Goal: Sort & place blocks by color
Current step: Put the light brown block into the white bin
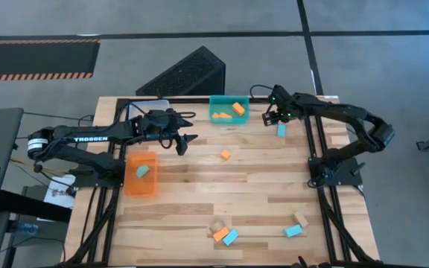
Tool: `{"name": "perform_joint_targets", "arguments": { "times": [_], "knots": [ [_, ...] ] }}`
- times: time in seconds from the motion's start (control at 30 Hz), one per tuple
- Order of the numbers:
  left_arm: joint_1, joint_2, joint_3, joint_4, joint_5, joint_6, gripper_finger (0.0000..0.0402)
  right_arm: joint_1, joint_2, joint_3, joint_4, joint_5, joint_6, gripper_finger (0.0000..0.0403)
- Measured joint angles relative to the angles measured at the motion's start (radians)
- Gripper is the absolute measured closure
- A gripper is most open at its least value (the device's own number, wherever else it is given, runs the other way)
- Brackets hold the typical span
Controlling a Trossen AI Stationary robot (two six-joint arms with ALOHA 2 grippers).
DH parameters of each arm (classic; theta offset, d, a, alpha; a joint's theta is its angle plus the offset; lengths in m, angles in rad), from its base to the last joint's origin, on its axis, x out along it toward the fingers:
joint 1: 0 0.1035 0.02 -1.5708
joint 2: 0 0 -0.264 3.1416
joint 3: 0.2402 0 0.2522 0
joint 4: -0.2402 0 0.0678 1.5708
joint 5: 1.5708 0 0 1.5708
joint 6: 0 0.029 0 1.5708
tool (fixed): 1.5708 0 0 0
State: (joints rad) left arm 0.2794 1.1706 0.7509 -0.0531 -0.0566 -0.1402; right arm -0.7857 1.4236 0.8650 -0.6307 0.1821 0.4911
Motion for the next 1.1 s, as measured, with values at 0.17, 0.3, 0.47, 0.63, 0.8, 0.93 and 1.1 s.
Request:
{"name": "perform_joint_targets", "arguments": {
  "times": [0.17, 0.3, 0.47, 0.63, 0.8, 0.93, 1.1],
  "knots": [
    [0.000, 0.000, 0.000, 0.000, 0.008, 0.000, 0.0162, -0.023, 0.087, 0.000, 0.099, 0.002, -0.020, 0.0163],
    [0.000, 0.000, 0.000, -0.008, 0.009, 0.001, 0.0162, -0.043, 0.141, 0.007, 0.086, 0.006, -0.004, 0.0163],
    [0.000, 0.000, 0.000, -0.008, 0.008, 0.011, 0.0162, -0.056, 0.202, 0.007, 0.094, 0.011, -0.002, 0.0169],
    [0.000, 0.000, 0.000, -0.005, 0.008, 0.024, 0.0162, -0.055, 0.239, 0.008, 0.106, 0.034, -0.018, 0.0213],
    [0.000, 0.000, 0.000, -0.008, 0.008, 0.035, 0.0162, -0.048, 0.243, 0.010, 0.112, 0.071, -0.028, 0.0293],
    [0.000, 0.000, 0.000, -0.008, 0.008, 0.040, 0.0162, -0.035, 0.211, 0.008, 0.110, 0.094, -0.051, 0.0350],
    [0.000, 0.000, 0.001, -0.008, 0.008, 0.043, 0.0162, 0.004, 0.124, 0.007, 0.101, 0.057, -0.055, 0.0375]
  ]
}}
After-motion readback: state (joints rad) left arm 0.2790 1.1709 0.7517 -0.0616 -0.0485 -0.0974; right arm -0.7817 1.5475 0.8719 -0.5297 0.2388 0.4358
